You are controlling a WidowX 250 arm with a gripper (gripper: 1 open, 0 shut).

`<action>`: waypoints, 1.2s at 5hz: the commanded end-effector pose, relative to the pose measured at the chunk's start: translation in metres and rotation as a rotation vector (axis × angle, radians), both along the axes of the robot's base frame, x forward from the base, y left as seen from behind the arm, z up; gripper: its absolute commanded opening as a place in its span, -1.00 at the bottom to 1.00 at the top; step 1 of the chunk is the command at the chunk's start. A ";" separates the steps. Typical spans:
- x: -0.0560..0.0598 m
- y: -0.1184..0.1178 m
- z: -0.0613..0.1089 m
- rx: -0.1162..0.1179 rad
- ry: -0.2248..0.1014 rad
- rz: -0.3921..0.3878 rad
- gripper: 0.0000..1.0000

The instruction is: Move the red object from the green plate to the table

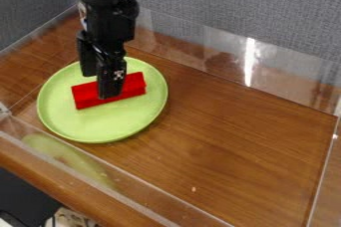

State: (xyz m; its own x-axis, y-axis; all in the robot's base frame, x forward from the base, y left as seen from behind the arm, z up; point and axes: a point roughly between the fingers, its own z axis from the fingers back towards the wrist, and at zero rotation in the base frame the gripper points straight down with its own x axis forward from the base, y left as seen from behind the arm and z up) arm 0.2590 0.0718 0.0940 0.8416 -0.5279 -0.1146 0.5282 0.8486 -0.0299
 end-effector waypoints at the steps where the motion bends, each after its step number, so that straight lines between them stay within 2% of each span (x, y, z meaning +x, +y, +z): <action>1: 0.015 -0.002 0.011 0.018 -0.035 -0.047 1.00; 3: 0.029 0.001 -0.009 0.028 -0.021 -0.025 1.00; 5: 0.034 0.007 -0.018 0.035 -0.025 0.038 1.00; 6: 0.036 0.010 -0.019 0.033 -0.029 -0.006 1.00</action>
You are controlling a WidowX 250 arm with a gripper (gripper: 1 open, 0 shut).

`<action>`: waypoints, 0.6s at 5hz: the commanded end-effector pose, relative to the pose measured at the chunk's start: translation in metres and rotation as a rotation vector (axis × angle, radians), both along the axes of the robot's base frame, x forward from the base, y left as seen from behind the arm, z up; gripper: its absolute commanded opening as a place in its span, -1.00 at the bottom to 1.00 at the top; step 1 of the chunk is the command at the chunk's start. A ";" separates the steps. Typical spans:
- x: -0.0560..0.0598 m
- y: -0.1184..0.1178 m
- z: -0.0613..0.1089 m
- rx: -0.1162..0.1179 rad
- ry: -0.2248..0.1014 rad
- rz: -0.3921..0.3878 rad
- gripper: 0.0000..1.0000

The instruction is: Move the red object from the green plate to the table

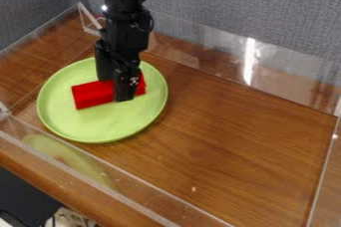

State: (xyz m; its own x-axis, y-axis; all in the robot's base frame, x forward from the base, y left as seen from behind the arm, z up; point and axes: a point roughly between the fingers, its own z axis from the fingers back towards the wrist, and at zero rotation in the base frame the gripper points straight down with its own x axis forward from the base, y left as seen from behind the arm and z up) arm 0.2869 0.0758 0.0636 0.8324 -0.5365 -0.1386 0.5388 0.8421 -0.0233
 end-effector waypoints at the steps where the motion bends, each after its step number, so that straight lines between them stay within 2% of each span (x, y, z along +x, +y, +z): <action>1: 0.009 0.009 0.011 0.012 -0.051 -0.036 1.00; 2: 0.009 0.012 0.010 0.009 -0.052 -0.076 1.00; 3: 0.010 0.010 -0.007 0.007 -0.051 -0.100 1.00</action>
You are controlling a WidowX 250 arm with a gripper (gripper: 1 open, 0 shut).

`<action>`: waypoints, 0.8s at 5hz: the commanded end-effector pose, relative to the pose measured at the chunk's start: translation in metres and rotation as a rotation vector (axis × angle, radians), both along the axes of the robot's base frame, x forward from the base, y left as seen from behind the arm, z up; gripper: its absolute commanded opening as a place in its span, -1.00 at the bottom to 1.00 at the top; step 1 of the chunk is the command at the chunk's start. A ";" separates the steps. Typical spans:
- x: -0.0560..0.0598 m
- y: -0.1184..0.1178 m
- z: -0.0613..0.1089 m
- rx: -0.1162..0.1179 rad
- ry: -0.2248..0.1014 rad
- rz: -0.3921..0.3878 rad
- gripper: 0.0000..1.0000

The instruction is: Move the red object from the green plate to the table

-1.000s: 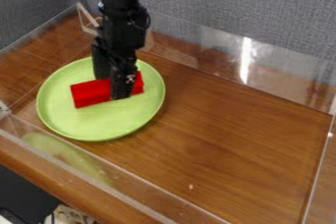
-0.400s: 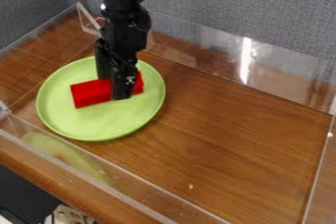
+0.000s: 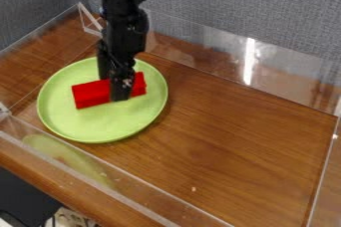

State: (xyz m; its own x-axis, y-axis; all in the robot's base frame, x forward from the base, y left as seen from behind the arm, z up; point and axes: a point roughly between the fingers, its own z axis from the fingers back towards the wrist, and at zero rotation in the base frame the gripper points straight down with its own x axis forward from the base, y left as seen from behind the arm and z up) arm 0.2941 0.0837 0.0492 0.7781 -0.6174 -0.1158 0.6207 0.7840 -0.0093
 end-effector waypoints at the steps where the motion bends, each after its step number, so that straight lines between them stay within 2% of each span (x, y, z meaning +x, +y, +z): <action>1: 0.001 -0.001 -0.010 0.005 -0.020 -0.023 1.00; 2: -0.006 -0.008 0.003 -0.001 -0.028 -0.036 1.00; 3: -0.010 -0.019 0.018 -0.003 -0.037 -0.053 -1.00; 4: -0.014 -0.029 0.034 -0.007 -0.050 -0.073 -1.00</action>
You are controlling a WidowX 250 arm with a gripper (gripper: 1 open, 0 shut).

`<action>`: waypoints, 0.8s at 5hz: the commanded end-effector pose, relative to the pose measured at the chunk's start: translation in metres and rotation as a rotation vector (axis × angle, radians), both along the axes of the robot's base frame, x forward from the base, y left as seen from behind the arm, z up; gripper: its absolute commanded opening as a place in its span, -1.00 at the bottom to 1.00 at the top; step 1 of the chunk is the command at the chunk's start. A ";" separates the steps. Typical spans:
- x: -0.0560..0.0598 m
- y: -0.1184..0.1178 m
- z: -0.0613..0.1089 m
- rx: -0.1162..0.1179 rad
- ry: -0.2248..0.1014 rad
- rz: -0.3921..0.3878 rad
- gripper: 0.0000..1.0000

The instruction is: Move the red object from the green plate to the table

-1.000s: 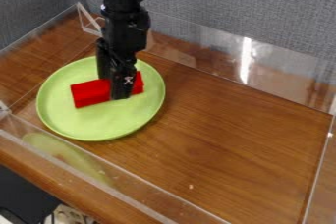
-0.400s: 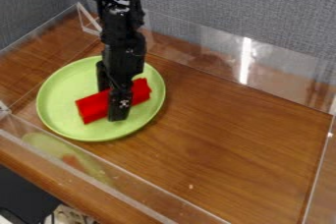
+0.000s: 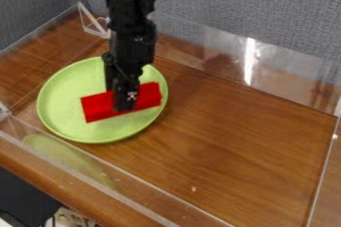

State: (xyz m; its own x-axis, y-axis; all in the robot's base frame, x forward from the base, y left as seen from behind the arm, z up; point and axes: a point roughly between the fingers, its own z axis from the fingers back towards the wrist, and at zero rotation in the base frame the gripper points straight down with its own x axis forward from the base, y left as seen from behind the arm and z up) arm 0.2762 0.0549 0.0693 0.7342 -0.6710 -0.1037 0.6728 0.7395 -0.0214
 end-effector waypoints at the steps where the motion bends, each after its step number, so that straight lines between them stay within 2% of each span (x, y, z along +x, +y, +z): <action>1: 0.007 0.007 0.032 0.011 -0.081 0.070 -1.00; 2: 0.010 0.003 0.048 0.034 -0.096 0.026 -1.00; 3: 0.019 -0.025 0.068 0.058 -0.115 -0.059 -1.00; 4: 0.035 -0.068 0.062 0.046 -0.121 -0.213 -1.00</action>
